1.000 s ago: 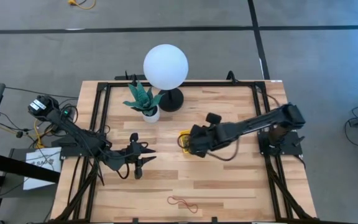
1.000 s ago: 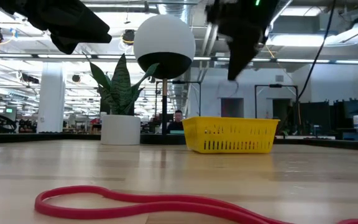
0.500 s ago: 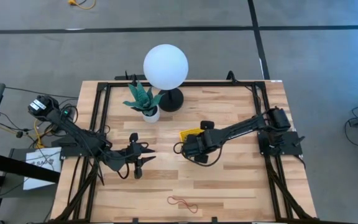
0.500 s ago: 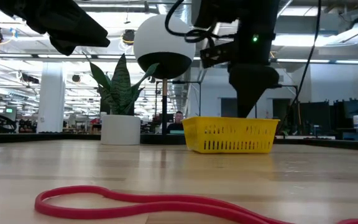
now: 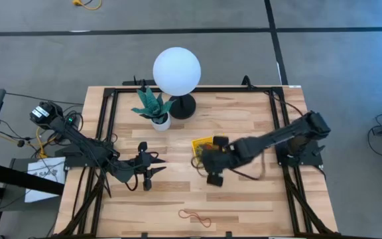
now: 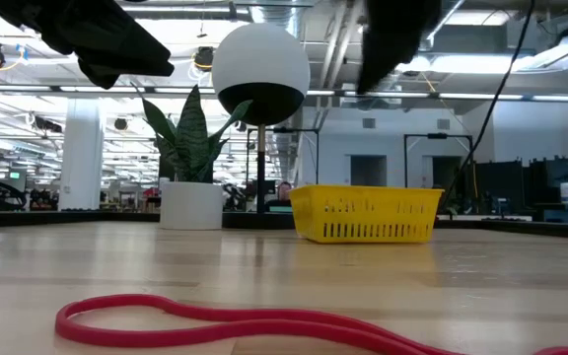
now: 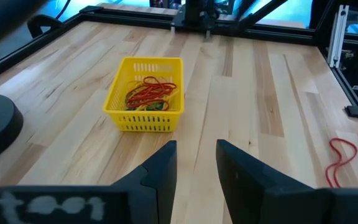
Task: Pick and place items into bin
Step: Put the red rubber band into the yellow bin
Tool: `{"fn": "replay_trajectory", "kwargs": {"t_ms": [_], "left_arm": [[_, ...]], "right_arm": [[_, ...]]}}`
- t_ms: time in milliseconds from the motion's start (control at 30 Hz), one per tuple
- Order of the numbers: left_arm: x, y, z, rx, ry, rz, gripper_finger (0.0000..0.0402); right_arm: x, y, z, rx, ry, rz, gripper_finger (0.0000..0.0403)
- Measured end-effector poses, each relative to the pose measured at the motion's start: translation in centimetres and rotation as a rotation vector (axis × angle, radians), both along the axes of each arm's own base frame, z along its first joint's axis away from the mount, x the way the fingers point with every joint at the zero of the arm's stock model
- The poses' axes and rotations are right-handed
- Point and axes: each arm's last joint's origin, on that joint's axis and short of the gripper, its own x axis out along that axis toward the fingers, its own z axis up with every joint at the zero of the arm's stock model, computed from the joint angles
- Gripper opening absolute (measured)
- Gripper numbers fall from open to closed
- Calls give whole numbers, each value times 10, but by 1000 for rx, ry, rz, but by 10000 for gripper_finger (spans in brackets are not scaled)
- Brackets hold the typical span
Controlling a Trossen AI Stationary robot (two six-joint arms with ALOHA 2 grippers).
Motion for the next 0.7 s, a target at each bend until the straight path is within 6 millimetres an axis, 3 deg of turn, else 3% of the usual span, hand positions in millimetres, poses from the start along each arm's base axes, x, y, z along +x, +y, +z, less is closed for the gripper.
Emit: {"fn": "replay_trajectory", "kwargs": {"t_ms": [100,200,400,500,700], "left_arm": [[0,0,0,-5,1,3,102],[0,0,0,-20,-1,7,102],[0,0,-1,-21,4,7,102],[0,0,-1,-34,2,13,102],[-6,5,-15,-24,20,53,102]], "right_arm": [[-1,35,12,75,-158,100,86],[-1,76,12,114,-285,242,86],[-4,145,-26,57,-367,510,86],[-3,156,-47,49,-346,448,86],[8,159,-81,145,-277,269,86]]}}
